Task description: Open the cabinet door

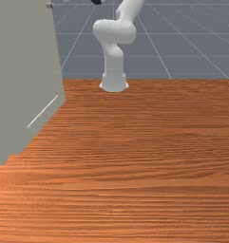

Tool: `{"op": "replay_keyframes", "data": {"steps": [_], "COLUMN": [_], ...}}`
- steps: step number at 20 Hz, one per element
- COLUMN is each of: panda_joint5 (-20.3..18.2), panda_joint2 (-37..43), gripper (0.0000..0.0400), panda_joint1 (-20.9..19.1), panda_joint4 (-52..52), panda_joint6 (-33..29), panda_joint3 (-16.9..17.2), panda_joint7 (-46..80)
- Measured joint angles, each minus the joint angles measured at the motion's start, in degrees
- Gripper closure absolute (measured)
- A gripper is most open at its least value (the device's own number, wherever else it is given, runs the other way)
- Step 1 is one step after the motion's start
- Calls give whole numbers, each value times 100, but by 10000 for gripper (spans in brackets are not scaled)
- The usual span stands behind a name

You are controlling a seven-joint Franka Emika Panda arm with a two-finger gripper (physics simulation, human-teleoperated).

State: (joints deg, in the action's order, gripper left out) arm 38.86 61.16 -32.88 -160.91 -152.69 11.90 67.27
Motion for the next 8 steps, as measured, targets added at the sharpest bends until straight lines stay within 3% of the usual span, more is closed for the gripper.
{"op": "replay_keyframes", "data": {"steps": [2, 5, 7, 8], "panda_joint5": [-8, -69, -230, -412], "panda_joint2": [188, 486, 626, 661], "gripper": [379, 394, 349, 285], "panda_joint1": [6, 99, 379, 635], "panda_joint4": [-185, -392, -430, -401], "panda_joint6": [-42, 3, 174, 341], "panda_joint3": [-374, -975, -1359, -1603], "panda_joint7": [292, 687, 858, 979]}}
